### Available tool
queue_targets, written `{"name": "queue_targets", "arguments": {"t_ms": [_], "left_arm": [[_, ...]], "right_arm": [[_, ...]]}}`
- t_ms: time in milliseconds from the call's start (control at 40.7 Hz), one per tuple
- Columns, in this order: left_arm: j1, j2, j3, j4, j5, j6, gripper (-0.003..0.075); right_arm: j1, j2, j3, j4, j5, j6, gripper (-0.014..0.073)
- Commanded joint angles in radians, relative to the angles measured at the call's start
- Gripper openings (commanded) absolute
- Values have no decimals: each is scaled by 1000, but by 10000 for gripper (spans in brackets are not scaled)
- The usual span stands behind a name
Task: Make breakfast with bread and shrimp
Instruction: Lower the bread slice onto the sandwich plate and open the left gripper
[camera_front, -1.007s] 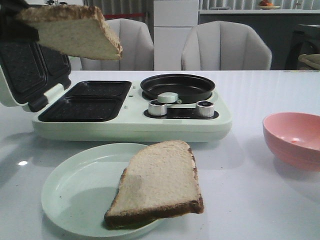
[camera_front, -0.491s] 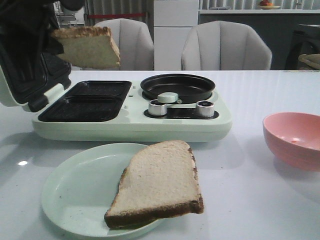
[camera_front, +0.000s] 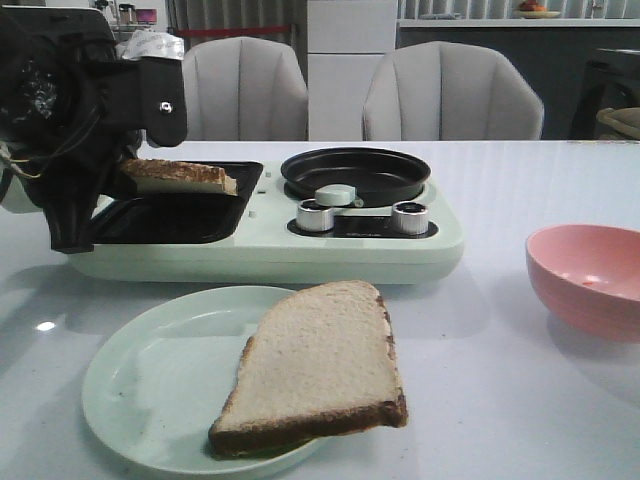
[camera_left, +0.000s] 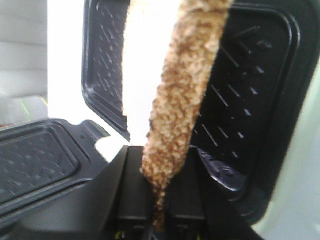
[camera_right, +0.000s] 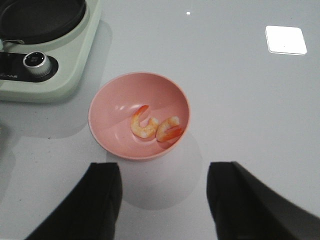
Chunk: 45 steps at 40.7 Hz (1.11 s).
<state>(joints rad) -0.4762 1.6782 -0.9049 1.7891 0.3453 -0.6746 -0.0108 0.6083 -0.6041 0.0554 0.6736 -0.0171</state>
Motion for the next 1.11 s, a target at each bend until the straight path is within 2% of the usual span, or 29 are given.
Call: {"name": "queue_targets", "arguments": {"t_ms": [0,442,712,884,1081], "left_arm": [[2,-40,-56,68,28,-7,100],[37,95,-339,68,25,-7,99],[99,212,-534,68,18,-7,100],[143,269,-577,68,-81,-7,100],[162,317,-577,68,-95,-7,100]], "right_arm": [[1,8,-28,-3,-77,-1,492],[1,8,-28,-3,-77,-1,492],[1,8,-28,-3,-77,-1,492],[1,8,-28,-3,-77,-1,492],[1,8,-28,-3,-80,-1,492]]}}
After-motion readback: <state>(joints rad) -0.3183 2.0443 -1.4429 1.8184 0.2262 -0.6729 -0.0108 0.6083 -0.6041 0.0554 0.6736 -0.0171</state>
